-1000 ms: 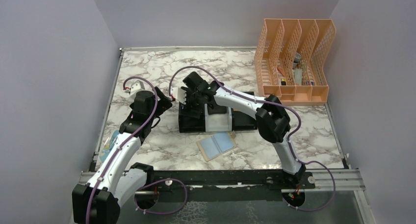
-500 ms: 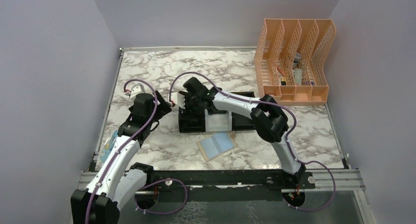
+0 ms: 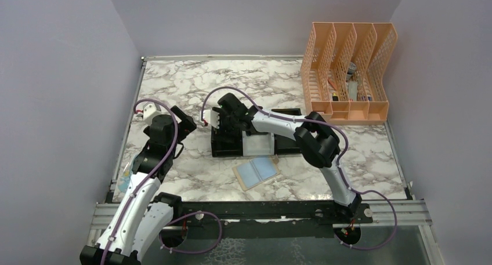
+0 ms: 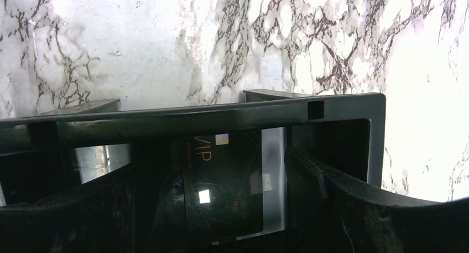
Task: Take the credit cards out of the card holder
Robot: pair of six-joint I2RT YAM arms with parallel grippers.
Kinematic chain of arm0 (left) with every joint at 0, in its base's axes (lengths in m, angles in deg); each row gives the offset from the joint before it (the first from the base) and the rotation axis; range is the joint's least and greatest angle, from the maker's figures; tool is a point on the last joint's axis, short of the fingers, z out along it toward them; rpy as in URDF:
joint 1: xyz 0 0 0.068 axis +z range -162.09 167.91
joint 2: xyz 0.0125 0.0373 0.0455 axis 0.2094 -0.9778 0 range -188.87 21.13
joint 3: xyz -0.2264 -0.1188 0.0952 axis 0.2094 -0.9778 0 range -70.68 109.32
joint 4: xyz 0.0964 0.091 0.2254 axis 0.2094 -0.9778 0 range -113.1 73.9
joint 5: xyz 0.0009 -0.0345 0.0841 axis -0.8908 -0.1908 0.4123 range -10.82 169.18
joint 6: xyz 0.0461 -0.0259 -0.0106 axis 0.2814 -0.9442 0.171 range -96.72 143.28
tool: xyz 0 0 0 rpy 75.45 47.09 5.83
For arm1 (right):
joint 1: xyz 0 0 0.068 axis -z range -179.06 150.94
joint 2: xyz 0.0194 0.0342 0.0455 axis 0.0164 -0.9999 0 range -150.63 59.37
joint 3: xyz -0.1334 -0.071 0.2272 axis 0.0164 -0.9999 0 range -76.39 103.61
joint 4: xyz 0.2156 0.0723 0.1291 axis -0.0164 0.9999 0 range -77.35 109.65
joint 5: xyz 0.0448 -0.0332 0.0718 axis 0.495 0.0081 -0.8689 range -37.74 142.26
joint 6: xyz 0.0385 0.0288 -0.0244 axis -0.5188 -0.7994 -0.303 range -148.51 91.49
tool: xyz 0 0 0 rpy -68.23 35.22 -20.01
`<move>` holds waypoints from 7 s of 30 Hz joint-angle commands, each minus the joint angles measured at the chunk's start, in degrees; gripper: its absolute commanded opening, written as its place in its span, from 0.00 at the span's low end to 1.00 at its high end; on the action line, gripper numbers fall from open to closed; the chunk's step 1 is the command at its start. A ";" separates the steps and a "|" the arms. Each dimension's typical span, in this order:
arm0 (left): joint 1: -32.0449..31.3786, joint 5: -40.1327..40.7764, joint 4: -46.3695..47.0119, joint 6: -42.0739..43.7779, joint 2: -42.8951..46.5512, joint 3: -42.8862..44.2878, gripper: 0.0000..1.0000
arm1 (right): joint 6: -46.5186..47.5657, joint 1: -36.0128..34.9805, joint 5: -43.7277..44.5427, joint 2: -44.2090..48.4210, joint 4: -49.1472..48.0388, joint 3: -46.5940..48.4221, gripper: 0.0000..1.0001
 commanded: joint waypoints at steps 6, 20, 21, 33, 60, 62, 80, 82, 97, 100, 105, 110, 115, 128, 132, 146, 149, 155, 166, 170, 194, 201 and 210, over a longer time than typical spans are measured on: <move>0.32 5.22 -2.32 -0.76 4.63 1.24 0.94 | -1.44 -0.26 2.87 -7.03 6.86 1.17 0.76; 0.34 5.79 -3.45 0.61 6.21 2.07 0.94 | -8.91 1.27 -2.79 -8.80 11.28 5.77 0.36; 0.34 5.72 -3.42 0.61 6.21 2.01 0.94 | -9.21 1.46 -3.06 -8.79 11.37 6.11 0.34; 0.32 5.87 -3.37 0.67 5.83 2.07 0.94 | -11.54 2.68 -7.65 -6.04 10.47 8.71 0.12; 0.34 4.26 -1.58 0.25 5.01 1.54 0.94 | -11.52 2.55 10.20 -5.01 10.74 5.23 0.68; 0.34 4.00 -1.49 0.42 4.78 1.56 0.94 | -12.15 2.57 10.63 -6.83 12.45 6.61 0.68; 0.34 3.16 -0.89 1.14 3.71 1.54 0.94 | -15.20 2.55 -4.43 -8.74 21.88 7.29 0.28; 0.32 3.16 -0.82 1.14 3.72 1.54 0.94 | -14.96 2.57 -5.90 -7.71 22.04 7.69 0.25; 0.33 2.90 -0.13 1.14 3.56 1.31 0.94 | -18.54 2.61 3.49 0.53 13.75 6.78 0.57; 0.36 2.65 0.15 1.09 3.34 1.28 0.94 | -19.04 2.61 4.78 -1.71 14.79 8.08 0.60; 0.34 2.72 0.29 1.39 3.22 1.06 0.94 | -20.20 2.58 8.43 -2.31 11.68 7.87 0.65; 0.33 2.42 1.02 1.40 2.75 0.84 0.94 | -19.35 2.55 8.29 -2.06 10.63 8.81 0.71; 0.34 2.37 1.26 1.49 2.46 0.67 0.94 | -19.30 2.55 11.05 -1.01 8.94 7.95 0.81; 0.34 1.46 1.62 1.72 2.13 0.48 0.94 | -20.96 2.63 13.43 -9.29 18.61 11.13 0.89; 0.33 1.16 1.63 1.93 1.92 0.49 0.94 | -22.05 2.72 9.29 -11.08 21.87 11.10 0.82; 0.34 0.53 1.53 2.37 1.78 0.83 0.94 | -23.74 3.95 -0.25 -11.84 24.07 14.39 0.58; 0.34 0.52 1.48 2.37 1.84 0.75 0.94 | -23.66 3.96 -1.09 -12.28 24.78 14.89 0.55; 0.34 0.48 1.48 2.62 1.77 0.79 0.94 | -22.96 3.97 -4.49 -11.41 25.06 14.77 0.47; 0.34 0.52 1.55 2.54 1.63 1.10 0.94 | -22.63 3.96 -6.27 -5.44 21.95 16.11 0.52; 0.34 0.52 1.76 2.54 1.44 1.27 0.94 | -23.71 3.96 1.70 -1.77 16.48 13.53 0.65; 0.34 -0.68 2.82 2.66 0.49 1.01 0.94 | -27.46 5.27 6.40 -11.84 19.85 13.16 1.00; 0.36 -0.95 2.77 2.61 0.35 1.09 0.94 | -27.76 6.63 0.54 -12.76 22.31 12.50 0.96; 0.29 -1.32 3.10 2.39 0.00 1.28 0.94 | -26.66 6.68 1.13 -11.36 23.10 13.20 0.72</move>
